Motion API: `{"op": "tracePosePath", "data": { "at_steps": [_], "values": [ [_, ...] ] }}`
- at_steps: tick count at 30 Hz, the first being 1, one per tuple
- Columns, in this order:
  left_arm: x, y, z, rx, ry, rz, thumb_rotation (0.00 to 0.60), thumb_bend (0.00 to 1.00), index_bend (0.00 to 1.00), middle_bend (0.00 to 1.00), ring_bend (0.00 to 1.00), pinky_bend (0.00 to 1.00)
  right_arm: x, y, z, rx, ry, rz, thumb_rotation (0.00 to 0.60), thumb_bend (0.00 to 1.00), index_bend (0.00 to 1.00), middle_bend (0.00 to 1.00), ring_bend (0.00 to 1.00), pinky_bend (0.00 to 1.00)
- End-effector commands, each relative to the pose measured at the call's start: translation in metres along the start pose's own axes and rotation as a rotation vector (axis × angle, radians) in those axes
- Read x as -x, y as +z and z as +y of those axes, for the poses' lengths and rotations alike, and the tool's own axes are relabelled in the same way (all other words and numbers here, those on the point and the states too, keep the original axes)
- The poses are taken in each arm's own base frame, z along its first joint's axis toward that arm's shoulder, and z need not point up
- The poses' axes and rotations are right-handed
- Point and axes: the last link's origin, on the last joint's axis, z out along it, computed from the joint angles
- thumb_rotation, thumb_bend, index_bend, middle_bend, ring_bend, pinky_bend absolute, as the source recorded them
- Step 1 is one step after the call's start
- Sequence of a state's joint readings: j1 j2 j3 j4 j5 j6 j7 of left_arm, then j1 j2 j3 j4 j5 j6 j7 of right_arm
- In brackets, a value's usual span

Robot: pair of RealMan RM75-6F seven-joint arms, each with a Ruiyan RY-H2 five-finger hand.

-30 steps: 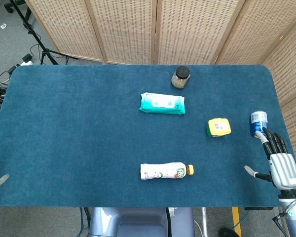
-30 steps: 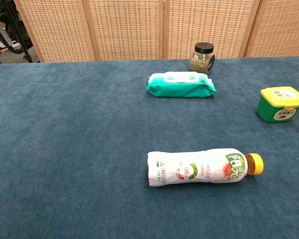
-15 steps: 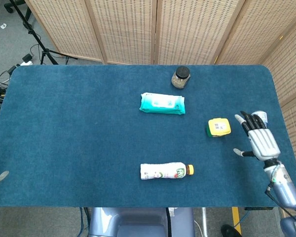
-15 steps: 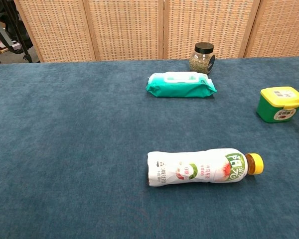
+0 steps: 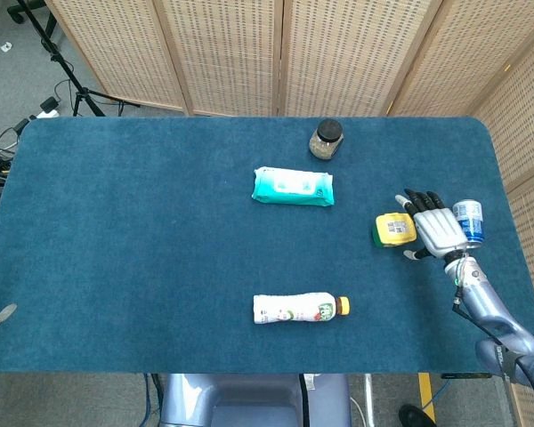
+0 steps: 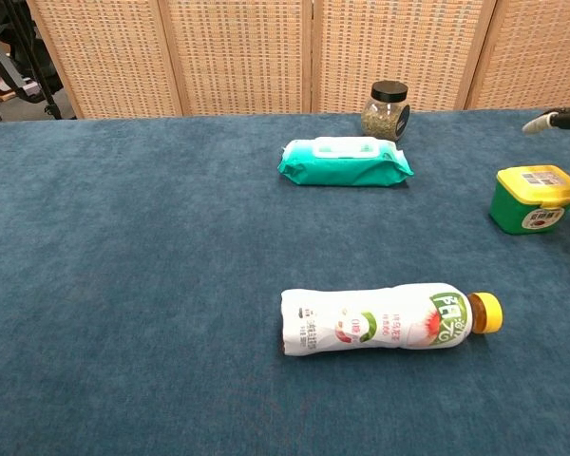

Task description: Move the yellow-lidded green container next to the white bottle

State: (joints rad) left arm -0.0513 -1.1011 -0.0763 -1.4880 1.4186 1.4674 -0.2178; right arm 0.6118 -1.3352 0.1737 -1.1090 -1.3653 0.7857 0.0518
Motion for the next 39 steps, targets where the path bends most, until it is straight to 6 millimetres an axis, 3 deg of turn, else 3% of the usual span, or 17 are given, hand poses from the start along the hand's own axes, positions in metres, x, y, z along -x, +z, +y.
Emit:
{"op": "tracePosePath", "data": {
  "at_steps": [1,5,8,12,14,18,24,30,36,39],
  "values": [
    [0.001,0.001,0.0,-0.003,0.002,-0.005,0.6,0.0,0.0,0.0,0.0,0.0,0.007,0.014,-0.007,0.005,-0.034,-0.03,0.6,0.0,0.0,0.0,0.0,0.0],
    [0.002,0.002,0.0,-0.007,0.005,-0.006,0.6,0.0,0.0,0.0,0.0,0.0,0.014,0.021,-0.008,0.004,-0.057,-0.058,0.6,0.0,0.0,0.0,0.0,0.03],
    [0.001,0.002,-0.001,-0.01,0.004,-0.004,0.6,0.0,0.0,0.0,0.0,0.0,0.015,0.025,-0.011,-0.001,-0.049,-0.052,0.6,0.0,0.01,0.01,0.0,0.14],
    [0.002,0.003,-0.001,-0.014,0.003,-0.005,0.6,0.0,0.0,0.0,0.0,0.0,0.016,0.03,-0.012,0.0,-0.055,-0.019,0.6,0.01,0.11,0.18,0.13,0.3],
    [0.002,0.003,-0.001,-0.013,0.003,-0.006,0.6,0.0,0.0,0.0,0.0,0.0,0.017,0.032,-0.013,-0.002,-0.051,-0.009,0.6,0.09,0.21,0.3,0.24,0.36],
    [0.002,0.003,-0.001,-0.014,0.004,-0.007,0.6,0.0,0.0,0.0,0.0,0.0,0.02,0.033,-0.016,-0.008,0.012,0.007,0.6,0.38,0.42,0.5,0.4,0.41],
    [0.002,0.003,-0.001,-0.014,0.004,-0.008,0.6,0.0,0.0,0.0,0.0,0.0,0.019,0.028,-0.013,-0.033,0.074,0.025,0.6,0.59,0.48,0.54,0.43,0.41],
    [0.002,0.003,0.0,-0.009,0.001,-0.007,0.6,0.0,0.0,0.0,0.0,0.0,0.001,0.012,-0.009,-0.093,0.122,0.048,0.6,0.75,0.5,0.55,0.43,0.41],
    [0.003,0.002,0.001,-0.001,0.005,-0.01,0.6,0.0,0.0,0.0,0.0,0.0,-0.03,-0.025,-0.019,-0.192,0.182,-0.105,0.6,0.83,0.5,0.55,0.43,0.41],
    [0.002,0.001,0.002,0.0,0.005,-0.008,0.6,0.0,0.0,0.0,0.0,0.0,-0.036,-0.039,-0.026,-0.219,0.143,-0.211,0.6,0.9,0.51,0.55,0.43,0.41]
  ]
}}
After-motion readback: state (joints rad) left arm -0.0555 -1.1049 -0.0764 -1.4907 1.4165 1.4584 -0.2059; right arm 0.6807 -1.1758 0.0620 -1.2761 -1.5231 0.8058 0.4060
